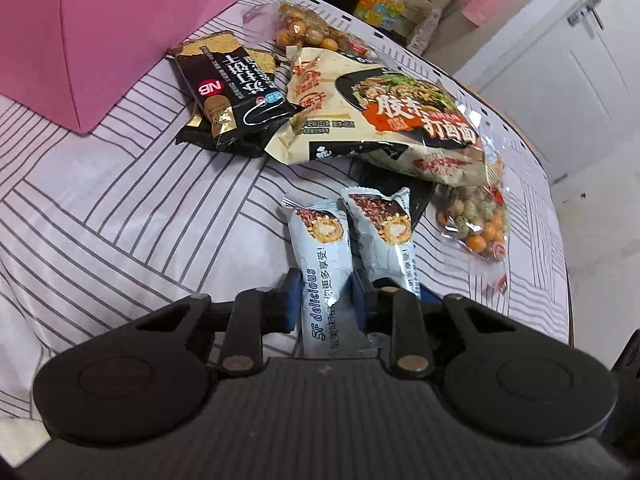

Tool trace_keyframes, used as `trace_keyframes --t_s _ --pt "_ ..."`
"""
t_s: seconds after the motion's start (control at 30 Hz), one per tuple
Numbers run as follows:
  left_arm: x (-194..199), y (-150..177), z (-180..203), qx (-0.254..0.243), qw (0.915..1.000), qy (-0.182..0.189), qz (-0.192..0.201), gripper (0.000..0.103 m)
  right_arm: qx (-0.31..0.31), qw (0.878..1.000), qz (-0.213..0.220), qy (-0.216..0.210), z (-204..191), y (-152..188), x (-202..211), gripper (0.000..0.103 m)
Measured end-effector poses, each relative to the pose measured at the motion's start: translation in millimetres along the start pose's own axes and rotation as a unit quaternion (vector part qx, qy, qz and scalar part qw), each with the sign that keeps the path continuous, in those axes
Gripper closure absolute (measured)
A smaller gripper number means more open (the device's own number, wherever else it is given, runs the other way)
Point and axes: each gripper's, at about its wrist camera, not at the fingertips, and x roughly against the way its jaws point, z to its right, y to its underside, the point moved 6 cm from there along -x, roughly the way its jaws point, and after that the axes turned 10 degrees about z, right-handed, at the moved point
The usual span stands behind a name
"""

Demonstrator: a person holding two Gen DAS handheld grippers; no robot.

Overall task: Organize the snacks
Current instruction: 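Lift both white snack bars off the bed with both tools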

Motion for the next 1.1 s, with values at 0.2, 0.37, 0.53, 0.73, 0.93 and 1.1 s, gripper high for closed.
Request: trace_keyframes --t_s 0.2,0.37,0.53,0.73,0.93,1.1 --pt "15 -2 -6 -0.035 0.9992 -0.016 0.009 0.08 -0.025 0.999 -0.01 0.02 4 0 10 0.074" --pt "27 -1 -11 -0.053 0.9982 -0.025 -0.01 0.08 -0.023 0.999 -0.029 0.027 0 2 22 0.074" --pt "48 -4 -11 -0.08 0.9959 -0.029 -0.029 0.08 -0.064 0.995 -0.08 0.021 -4 3 30 0.074" --pt "76 -11 -15 -0.097 0.9938 -0.03 -0.046 0.08 -0.068 0.992 -0.11 -0.013 -22 -5 44 0.074" --pt "109 -23 -22 -0.108 0.9928 -0.02 -0.048 0.08 -0.033 0.991 -0.125 -0.039 -55 -23 52 0.074" --pt "147 -37 -39 -0.1 0.994 -0.006 -0.045 0.08 0.008 0.988 -0.143 -0.062 -90 -41 56 0.074"
